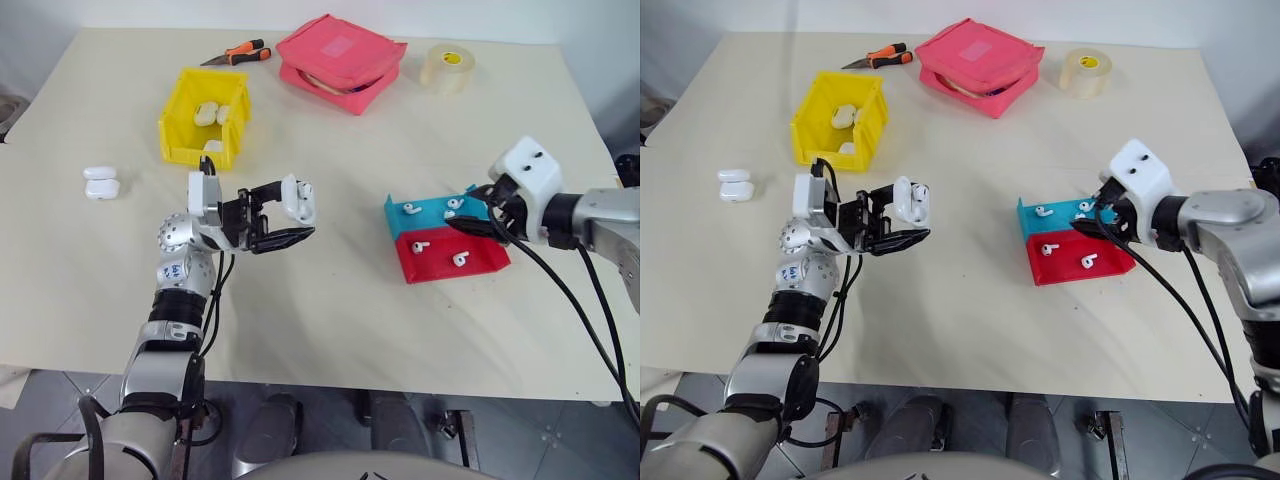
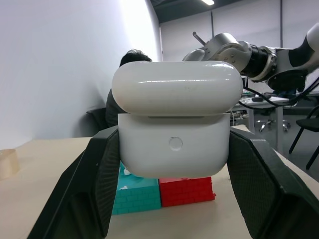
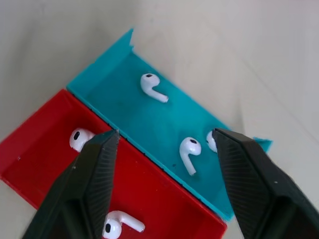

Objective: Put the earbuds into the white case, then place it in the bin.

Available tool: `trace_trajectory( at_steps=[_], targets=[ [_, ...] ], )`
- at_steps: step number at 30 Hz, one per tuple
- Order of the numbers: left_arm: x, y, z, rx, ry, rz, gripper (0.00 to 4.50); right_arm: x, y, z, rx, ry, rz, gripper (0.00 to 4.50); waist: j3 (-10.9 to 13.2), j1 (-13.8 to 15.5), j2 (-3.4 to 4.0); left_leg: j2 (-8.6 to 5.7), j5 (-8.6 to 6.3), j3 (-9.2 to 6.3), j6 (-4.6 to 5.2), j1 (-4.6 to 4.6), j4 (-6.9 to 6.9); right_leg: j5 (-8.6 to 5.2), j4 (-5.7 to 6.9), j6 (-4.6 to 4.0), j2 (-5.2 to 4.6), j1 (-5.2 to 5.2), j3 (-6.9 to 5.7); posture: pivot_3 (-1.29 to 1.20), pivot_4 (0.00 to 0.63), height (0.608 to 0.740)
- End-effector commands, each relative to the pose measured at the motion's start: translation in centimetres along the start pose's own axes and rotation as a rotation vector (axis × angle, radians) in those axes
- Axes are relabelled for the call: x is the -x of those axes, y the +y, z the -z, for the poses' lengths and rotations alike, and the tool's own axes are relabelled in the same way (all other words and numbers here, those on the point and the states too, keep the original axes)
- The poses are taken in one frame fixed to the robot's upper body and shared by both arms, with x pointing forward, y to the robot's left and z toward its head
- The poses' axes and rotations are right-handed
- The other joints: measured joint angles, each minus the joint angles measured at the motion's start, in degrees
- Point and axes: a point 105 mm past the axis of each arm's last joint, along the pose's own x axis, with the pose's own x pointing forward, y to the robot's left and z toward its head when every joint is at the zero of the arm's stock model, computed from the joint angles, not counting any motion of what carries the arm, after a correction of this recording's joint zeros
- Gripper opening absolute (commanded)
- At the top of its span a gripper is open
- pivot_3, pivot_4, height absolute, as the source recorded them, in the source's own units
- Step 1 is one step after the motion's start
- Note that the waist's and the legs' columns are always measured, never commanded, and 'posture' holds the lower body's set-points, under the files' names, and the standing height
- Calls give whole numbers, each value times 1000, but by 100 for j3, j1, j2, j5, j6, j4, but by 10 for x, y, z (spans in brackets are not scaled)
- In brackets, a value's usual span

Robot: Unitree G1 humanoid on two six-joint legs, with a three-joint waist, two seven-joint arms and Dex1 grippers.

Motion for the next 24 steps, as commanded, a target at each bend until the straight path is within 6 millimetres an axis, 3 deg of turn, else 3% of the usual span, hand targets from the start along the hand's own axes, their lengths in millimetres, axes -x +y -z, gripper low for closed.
trace_trajectory(
  at_steps=[1,3,5,24],
  targets=[
    [3,-6,-8,-49,5,31,2791,-5,-3,-13,52,-7,-23,3214,0,-2,0,1,0,0,0,0,1,0,1,0,2,0,-2,0,150,740],
    [3,-7,-8,-50,5,25,2791,-11,-5,-15,60,7,-29,3214,0,-2,0,4,0,0,-1,1,2,0,4,0,2,0,-3,0,150,740],
    [2,-8,-8,-51,4,22,2791,-17,-10,-17,66,14,-14,2848,0,8,0,3,0,0,-2,0,5,3,7,-3,2,1,-3,0,150,740],
    [1,-16,-9,-54,-1,9,2791,-70,-13,-32,113,87,-153,2848,1,-158,3,-16,2,1,-4,0,3,7,6,-5,2,-5,-12,0,150,740]
  ],
)
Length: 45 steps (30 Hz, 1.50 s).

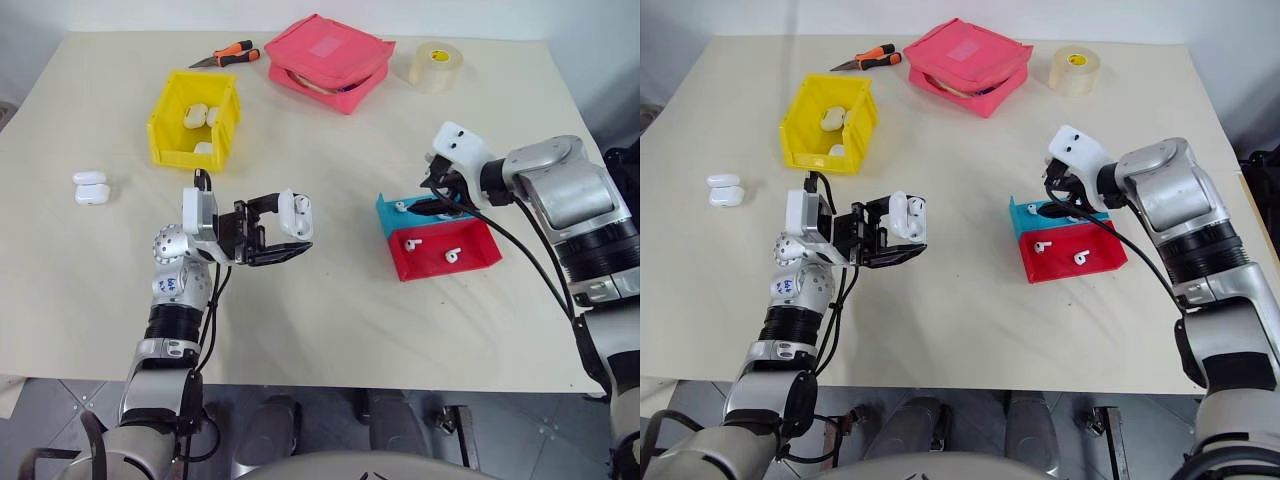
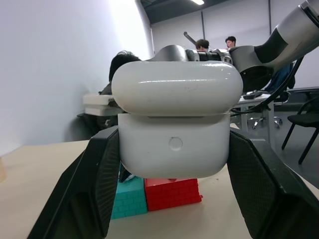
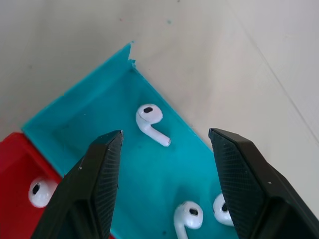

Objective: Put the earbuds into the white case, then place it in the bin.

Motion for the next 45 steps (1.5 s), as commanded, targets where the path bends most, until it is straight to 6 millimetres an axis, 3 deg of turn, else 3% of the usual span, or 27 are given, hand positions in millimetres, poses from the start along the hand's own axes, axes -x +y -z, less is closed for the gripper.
trace_trajectory(
  at_steps=[1,14,28,31,36,41,45],
  targets=[
    [-1,-2,-7,-34,-1,1,2791,-1,-4,-11,31,-24,2,2848,0,-4,0,0,0,1,0,0,0,0,1,0,0,0,0,0,150,740],
    [3,-6,-10,-38,15,-28,2791,-22,-4,-10,6,-24,-38,2848,0,-43,3,-1,1,1,-2,1,2,0,9,-1,-2,-4,-6,0,150,740],
    [7,-6,-12,-46,27,-44,2791,-33,-3,-12,13,-24,-58,2848,-1,-141,6,9,2,1,-5,2,2,-2,17,-4,-3,-8,-11,0,150,740],
    [8,-6,-12,-49,30,-48,2791,-34,-2,-12,17,-26,-65,2243,-1,-141,7,16,2,1,-6,2,2,-2,17,-4,-3,-8,-11,0,150,740],
    [8,-7,-12,-51,31,-53,2791,-34,-2,-11,21,-22,-67,546,-2,-137,7,21,2,1,-5,2,2,-2,18,-4,-4,-8,-13,0,150,740],
    [7,-7,-12,-47,29,-44,2791,-27,-4,-13,33,-35,-49,471,-2,-137,8,21,2,1,-6,2,2,-2,19,-5,-4,-8,-13,0,150,740],
    [3,-8,-10,-32,21,0,2791,-8,0,-31,40,-170,-38,471,-1,-117,9,20,2,1,-5,0,2,-2,19,-5,-8,-10,-18,0,150,740]
  ],
)
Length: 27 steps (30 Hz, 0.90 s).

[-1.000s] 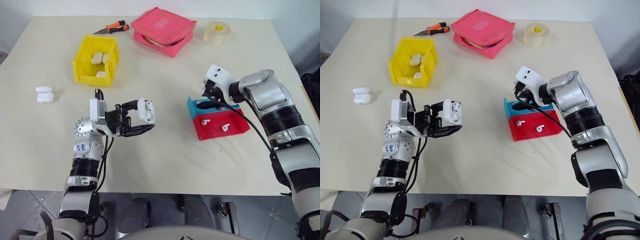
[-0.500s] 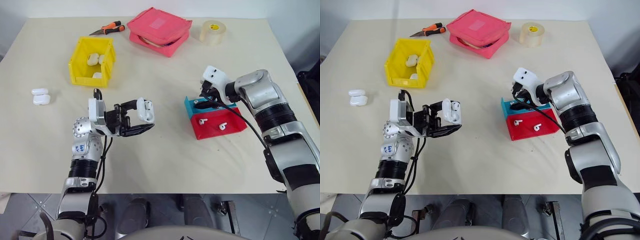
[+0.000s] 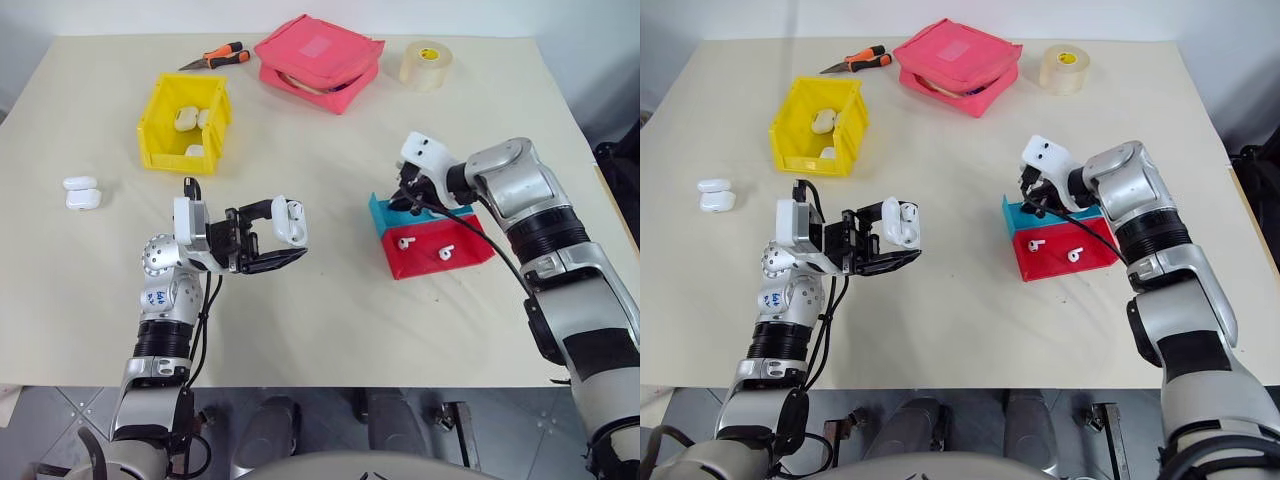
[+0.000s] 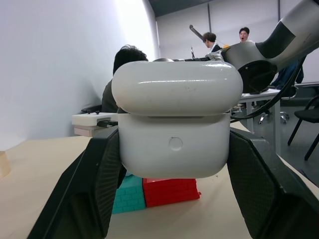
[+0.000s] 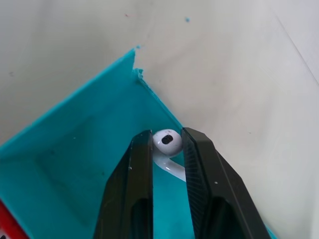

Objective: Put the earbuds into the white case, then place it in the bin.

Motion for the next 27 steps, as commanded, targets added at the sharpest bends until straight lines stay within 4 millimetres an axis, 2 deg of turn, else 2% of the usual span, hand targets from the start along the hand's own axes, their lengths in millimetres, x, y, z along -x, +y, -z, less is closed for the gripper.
trace_trajectory(
  at_steps=[1,4,7,14,20,27],
  targets=[
    [-6,1,-4,-13,-15,53,2791,30,1,-30,-10,-181,24,471,1,2,1,-1,0,0,0,0,0,0,0,0,-1,0,-2,0,150,740],
    [-12,1,-1,7,-28,93,2791,50,17,-47,-56,-359,10,471,0,13,1,1,0,0,0,-1,1,0,2,0,-1,-1,-6,0,150,740],
    [-19,2,2,31,-46,132,2791,74,47,-60,-81,-516,-47,471,0,42,1,0,0,-2,0,-2,3,0,3,0,-3,0,-11,0,150,740],
    [-32,6,9,71,-69,195,2791,105,107,-76,-198,-757,-145,471,0,76,1,0,0,-2,0,0,4,2,9,-3,-1,-1,-10,0,150,740],
    [-41,11,11,85,-82,228,2791,113,138,-98,-300,-949,-173,471,-1,121,4,-24,0,-2,0,5,4,2,14,-3,1,-2,-2,0,150,740],
    [-49,11,9,84,-98,260,2791,102,151,-98,-394,-960,-177,471,-2,139,4,-35,0,-1,2,6,4,3,14,-4,-1,-2,-3,0,150,740]
  ],
)
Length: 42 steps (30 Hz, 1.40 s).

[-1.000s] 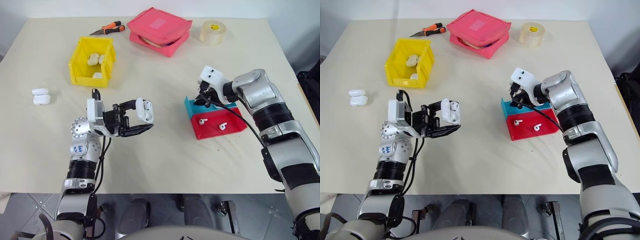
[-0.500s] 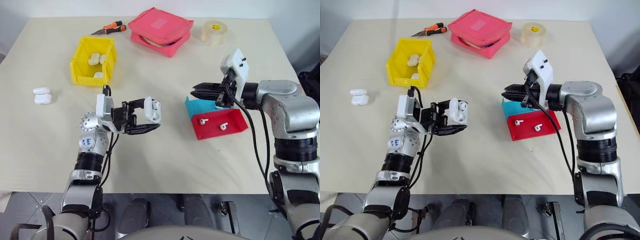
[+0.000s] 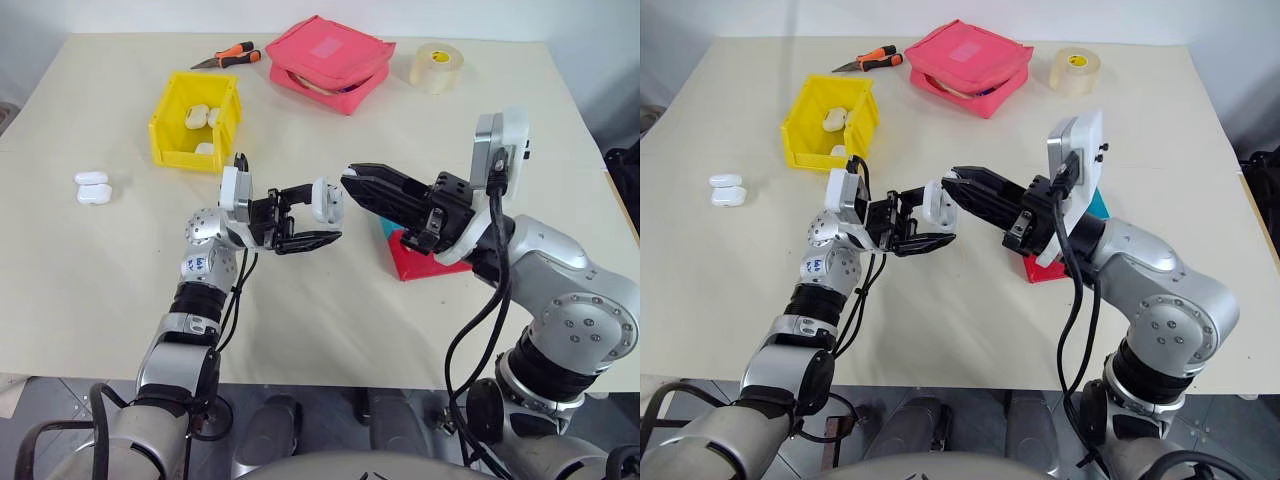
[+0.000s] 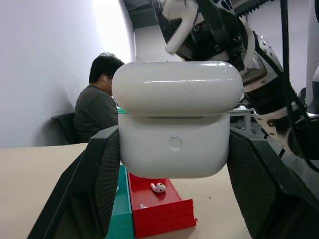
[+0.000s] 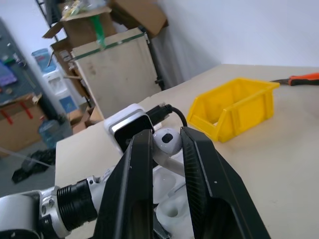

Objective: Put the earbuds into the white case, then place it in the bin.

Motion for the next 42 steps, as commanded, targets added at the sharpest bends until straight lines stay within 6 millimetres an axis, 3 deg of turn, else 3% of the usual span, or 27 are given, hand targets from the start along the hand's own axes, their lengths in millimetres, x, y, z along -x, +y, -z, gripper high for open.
trace_trajectory(
  at_steps=[1,18,29,42],
  targets=[
    [-7,-9,-8,-34,-24,139,2791,-2,13,1,-2,-24,-16,471,0,-8,0,0,0,0,0,0,0,0,0,0,1,0,0,0,150,740],
    [-7,-8,-12,-70,-31,137,2791,-5,20,22,-128,35,3,471,0,-7,0,2,0,1,0,4,-3,0,0,0,3,0,2,0,150,740],
    [-9,-5,-17,-88,-56,134,2791,6,-11,36,-67,109,161,471,0,-1,0,2,-1,3,3,4,-4,0,-3,0,4,2,3,0,150,740],
    [-3,-6,-20,-92,-68,116,2791,15,-31,38,65,166,214,471,0,7,0,3,-1,3,3,3,-5,0,-5,0,4,2,3,0,150,740]
  ],
)
